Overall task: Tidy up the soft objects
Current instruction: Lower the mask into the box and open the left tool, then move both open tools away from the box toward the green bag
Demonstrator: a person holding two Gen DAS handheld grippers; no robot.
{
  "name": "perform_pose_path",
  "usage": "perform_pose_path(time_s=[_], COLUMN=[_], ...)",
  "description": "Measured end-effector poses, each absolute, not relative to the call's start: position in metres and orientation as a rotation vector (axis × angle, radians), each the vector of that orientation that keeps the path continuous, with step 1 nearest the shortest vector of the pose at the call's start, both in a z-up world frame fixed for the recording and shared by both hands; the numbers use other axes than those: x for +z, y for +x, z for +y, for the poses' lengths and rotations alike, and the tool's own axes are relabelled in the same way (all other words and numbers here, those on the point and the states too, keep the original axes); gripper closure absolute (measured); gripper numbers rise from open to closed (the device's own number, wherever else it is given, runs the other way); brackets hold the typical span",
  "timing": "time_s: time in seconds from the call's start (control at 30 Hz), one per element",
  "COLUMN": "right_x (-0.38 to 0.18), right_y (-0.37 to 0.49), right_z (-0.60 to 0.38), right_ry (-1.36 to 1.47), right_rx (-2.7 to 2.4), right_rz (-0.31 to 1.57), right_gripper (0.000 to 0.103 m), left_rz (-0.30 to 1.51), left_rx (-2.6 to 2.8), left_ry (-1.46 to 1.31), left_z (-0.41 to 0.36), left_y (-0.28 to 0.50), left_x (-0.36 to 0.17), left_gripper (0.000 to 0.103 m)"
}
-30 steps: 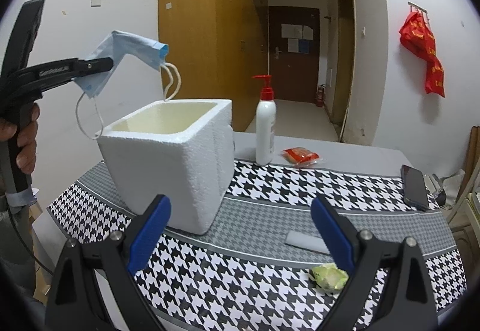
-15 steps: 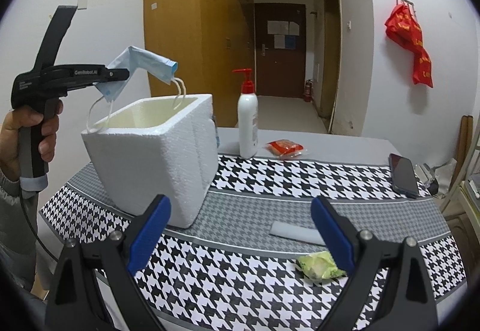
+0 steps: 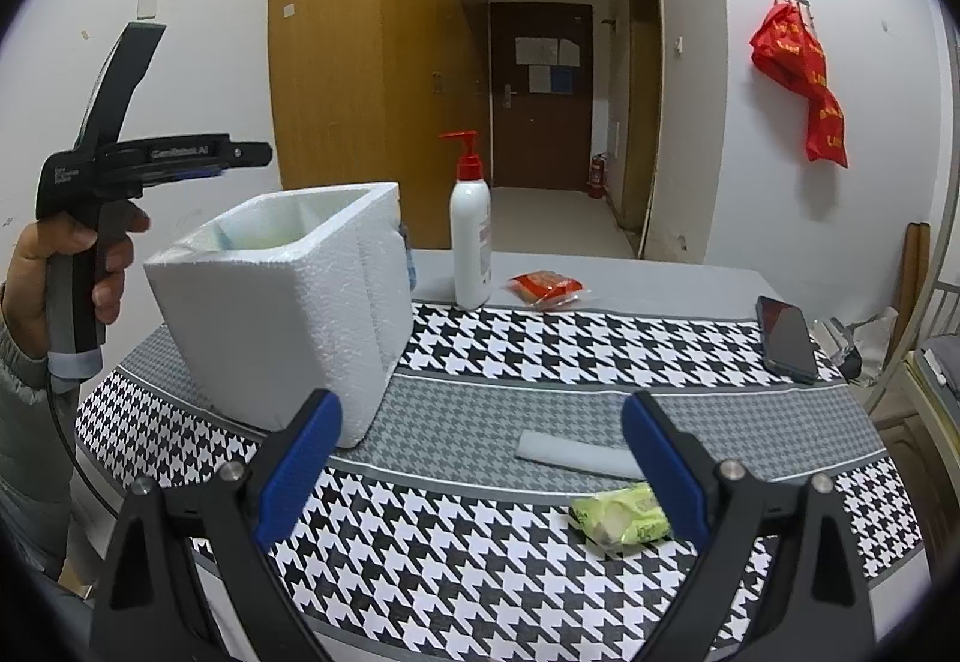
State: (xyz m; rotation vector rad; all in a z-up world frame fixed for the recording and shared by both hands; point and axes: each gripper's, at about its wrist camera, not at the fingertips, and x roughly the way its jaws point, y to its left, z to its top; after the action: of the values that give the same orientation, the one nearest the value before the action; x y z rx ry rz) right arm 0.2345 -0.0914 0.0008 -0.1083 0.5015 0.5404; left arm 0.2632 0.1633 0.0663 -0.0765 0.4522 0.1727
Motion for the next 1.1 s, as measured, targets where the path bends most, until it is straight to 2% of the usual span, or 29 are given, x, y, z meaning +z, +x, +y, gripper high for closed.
perform_pose_path(time_s=[0.1,1.1], right_x=[0.001,0.021], right_y=[0.234,0.202], right_z=[-0.092,-0.118], right_ry=[-0.107,-0.085], right_rx=[0.536,0.528], right_rz=[0.5,0.427], right_gripper=[0.007,0.007], left_rz=[0.431,0.344], left_rx=[0.16,0.177], left_ry=[-0.074,0.026], left_z=[0.161,0.12], left_y=[0.258,0.193], left_x=[0.069,0.091], left_gripper=[0.001,0.001])
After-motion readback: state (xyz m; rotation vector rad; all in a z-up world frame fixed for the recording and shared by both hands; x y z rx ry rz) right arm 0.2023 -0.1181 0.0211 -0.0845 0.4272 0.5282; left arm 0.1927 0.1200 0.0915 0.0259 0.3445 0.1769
